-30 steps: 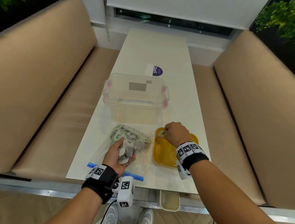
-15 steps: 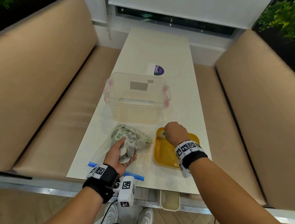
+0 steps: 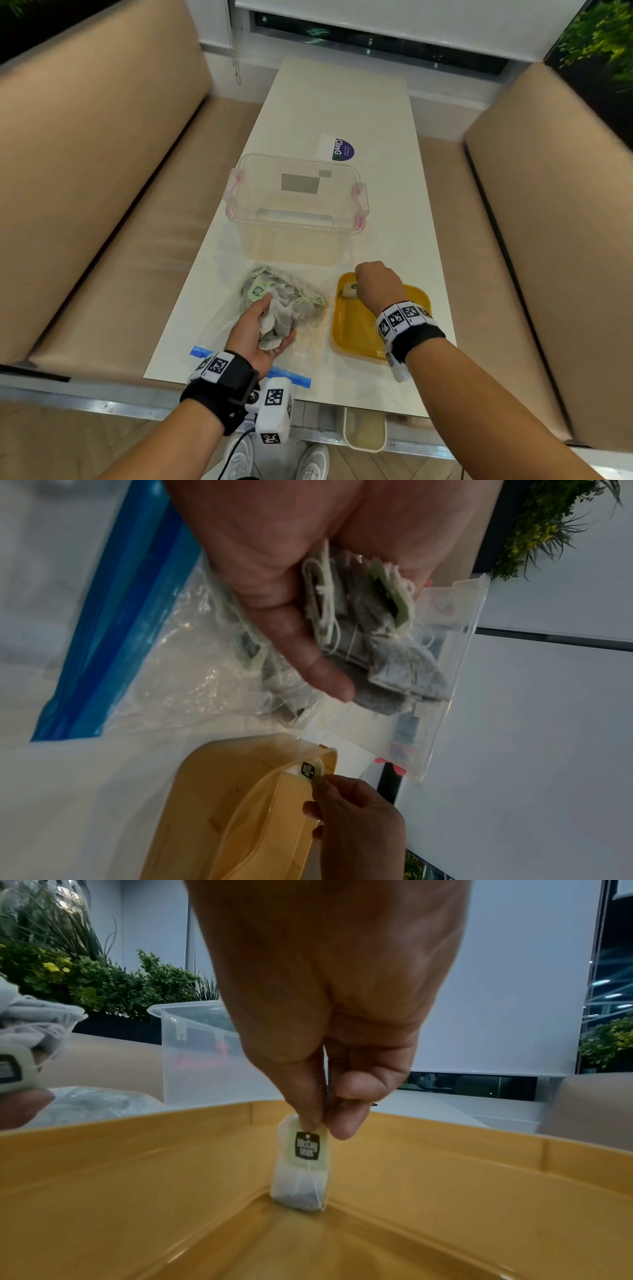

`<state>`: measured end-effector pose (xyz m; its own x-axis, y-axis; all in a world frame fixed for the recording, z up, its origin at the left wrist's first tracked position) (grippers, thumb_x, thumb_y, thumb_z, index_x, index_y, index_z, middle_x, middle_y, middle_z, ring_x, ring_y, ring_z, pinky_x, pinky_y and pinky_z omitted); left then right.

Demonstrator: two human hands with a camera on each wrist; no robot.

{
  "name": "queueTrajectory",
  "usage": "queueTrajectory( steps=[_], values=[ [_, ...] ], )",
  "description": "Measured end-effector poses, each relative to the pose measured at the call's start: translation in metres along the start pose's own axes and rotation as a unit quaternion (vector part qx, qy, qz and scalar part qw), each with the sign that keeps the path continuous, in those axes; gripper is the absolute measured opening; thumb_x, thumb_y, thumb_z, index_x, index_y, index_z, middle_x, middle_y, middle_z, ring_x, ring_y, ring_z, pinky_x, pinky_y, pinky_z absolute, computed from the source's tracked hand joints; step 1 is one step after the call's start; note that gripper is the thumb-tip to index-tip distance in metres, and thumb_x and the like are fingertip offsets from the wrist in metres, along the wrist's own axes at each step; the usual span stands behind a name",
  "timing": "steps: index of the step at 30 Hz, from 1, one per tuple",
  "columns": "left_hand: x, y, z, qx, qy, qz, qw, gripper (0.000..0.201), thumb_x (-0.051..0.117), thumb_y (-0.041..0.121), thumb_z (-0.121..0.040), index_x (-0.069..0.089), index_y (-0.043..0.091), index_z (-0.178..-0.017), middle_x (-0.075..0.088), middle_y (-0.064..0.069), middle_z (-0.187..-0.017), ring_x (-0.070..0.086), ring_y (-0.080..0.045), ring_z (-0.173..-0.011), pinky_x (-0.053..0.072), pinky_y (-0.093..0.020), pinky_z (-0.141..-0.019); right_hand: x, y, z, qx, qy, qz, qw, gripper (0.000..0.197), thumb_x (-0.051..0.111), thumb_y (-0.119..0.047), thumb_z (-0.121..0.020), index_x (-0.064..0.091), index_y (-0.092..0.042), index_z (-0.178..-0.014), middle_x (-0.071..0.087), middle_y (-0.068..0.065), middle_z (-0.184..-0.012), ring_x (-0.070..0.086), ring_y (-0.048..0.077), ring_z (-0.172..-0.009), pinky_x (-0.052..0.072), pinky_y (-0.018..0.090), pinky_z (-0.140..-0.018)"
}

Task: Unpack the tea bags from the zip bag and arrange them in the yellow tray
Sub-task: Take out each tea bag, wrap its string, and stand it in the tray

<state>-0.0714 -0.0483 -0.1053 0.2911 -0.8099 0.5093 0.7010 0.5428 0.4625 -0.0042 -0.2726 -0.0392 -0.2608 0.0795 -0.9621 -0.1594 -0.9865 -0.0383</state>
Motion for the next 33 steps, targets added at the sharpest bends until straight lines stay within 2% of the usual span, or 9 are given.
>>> queueTrajectory(
  steps=[3, 7, 11, 15, 17, 20, 25, 30, 33],
  values=[
    [-0.001, 0.0, -0.002, -0.001, -0.005, -0.001, 1.0, 0.025, 0.062, 0.039, -0.095, 0.069, 0.02, -0.11, 0.076, -0.008, -0.096, 0.073, -0.02, -0.071, 0.054, -0.033, -0.073, 0.0, 0.002, 0.001, 0.002, 0.01, -0.021, 1.0, 0.006, 0.048, -0.01, -0.094, 0.054, -0.011, -0.093, 0.062, 0.011, -0.101, 0.054, 0.025, -0.078, 0.04, 0.031, -0.066],
    [-0.001, -0.001, -0.006, -0.001, -0.015, 0.006, 1.0, 0.027, 0.062, 0.04, -0.095, 0.069, 0.02, -0.113, 0.075, -0.008, -0.1, 0.073, -0.019, -0.072, 0.055, -0.031, -0.071, -0.014, -0.003, 0.011, -0.002, 0.055, -0.074, 0.996, 0.017, 0.053, -0.017, -0.092, 0.058, -0.013, -0.108, 0.058, 0.006, -0.104, 0.06, 0.028, -0.09, 0.049, 0.035, -0.073],
    [0.001, -0.002, -0.007, -0.007, -0.022, 0.013, 1.0, 0.026, 0.062, 0.038, -0.095, 0.069, 0.019, -0.112, 0.076, -0.008, -0.097, 0.073, -0.02, -0.071, 0.057, -0.029, -0.068, -0.031, -0.04, 0.035, -0.093, 0.084, -0.221, 0.967, 0.016, 0.061, -0.025, -0.091, 0.066, -0.02, -0.105, 0.06, -0.001, -0.1, 0.06, 0.018, -0.087, 0.052, 0.036, -0.078],
    [0.002, -0.002, -0.009, 0.004, -0.009, 0.007, 1.0, 0.032, 0.064, 0.038, -0.094, 0.069, 0.017, -0.117, 0.076, -0.007, -0.101, 0.073, -0.021, -0.082, 0.059, -0.032, -0.07, -0.031, -0.087, 0.062, -0.19, 0.02, -0.307, 0.932, 0.024, 0.069, -0.037, -0.086, 0.068, -0.027, -0.108, 0.054, -0.009, -0.105, 0.059, 0.007, -0.087, 0.051, 0.029, -0.081],
    [0.002, -0.002, -0.009, 0.007, -0.008, 0.009, 1.0, 0.036, 0.064, 0.038, -0.094, 0.069, 0.016, -0.122, 0.074, -0.008, -0.11, 0.072, -0.024, -0.095, 0.057, -0.035, -0.076, -0.029, -0.106, 0.074, -0.244, 0.015, -0.289, 0.926, 0.031, 0.071, -0.037, -0.083, 0.067, -0.029, -0.113, 0.048, -0.011, -0.114, 0.053, 0.006, -0.102, 0.048, 0.027, -0.087],
    [0.004, -0.001, -0.009, 0.015, -0.018, 0.022, 0.999, 0.042, 0.064, 0.038, -0.093, 0.067, 0.016, -0.128, 0.069, -0.011, -0.115, 0.066, -0.029, -0.106, 0.055, -0.039, -0.078, -0.024, -0.131, 0.089, -0.322, 0.037, -0.213, 0.922, 0.042, 0.074, -0.039, -0.077, 0.065, -0.03, -0.117, 0.043, -0.005, -0.13, 0.04, 0.015, -0.123, 0.046, 0.037, -0.095],
    [0.003, -0.007, -0.013, 0.011, -0.021, 0.058, 0.998, 0.037, 0.058, 0.035, -0.095, 0.064, 0.015, -0.126, 0.064, -0.018, -0.116, 0.066, -0.031, -0.111, 0.056, -0.04, -0.084, -0.022, -0.147, 0.097, -0.347, 0.061, -0.163, 0.921, 0.049, 0.071, -0.051, -0.073, 0.065, -0.029, -0.117, 0.043, -0.005, -0.135, 0.034, 0.019, -0.128, 0.043, 0.045, -0.095],
    [0.004, -0.005, -0.017, -0.001, -0.02, 0.055, 0.998, 0.026, 0.057, 0.037, -0.097, 0.068, 0.016, -0.108, 0.073, -0.008, -0.083, 0.074, -0.021, -0.074, 0.058, -0.027, -0.056, -0.018, -0.149, 0.093, -0.339, 0.072, -0.161, 0.924, 0.039, 0.066, -0.025, -0.076, 0.065, -0.023, -0.116, 0.047, 0.0, -0.131, 0.04, 0.023, -0.123, 0.047, 0.047, -0.091],
    [0.001, -0.007, -0.02, -0.023, -0.01, 0.062, 0.998, 0.034, 0.058, 0.045, -0.095, 0.067, 0.017, -0.114, 0.074, -0.007, -0.089, 0.074, -0.02, -0.08, 0.056, -0.027, -0.06, -0.016, -0.15, 0.088, -0.326, 0.071, -0.186, 0.924, 0.034, 0.063, -0.015, -0.08, 0.068, -0.016, -0.113, 0.049, 0.004, -0.129, 0.042, 0.025, -0.121, 0.05, 0.046, -0.089]
  ],
)
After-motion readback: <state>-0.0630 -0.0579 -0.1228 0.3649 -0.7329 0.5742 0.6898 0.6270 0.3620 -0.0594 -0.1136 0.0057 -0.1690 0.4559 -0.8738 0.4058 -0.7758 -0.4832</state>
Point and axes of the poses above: each hand's wrist, its own z-axis away from the middle knuckle, its own x-axis out of the palm, y = z × x, the point moved 9 cm from there along -z, towards the middle knuckle
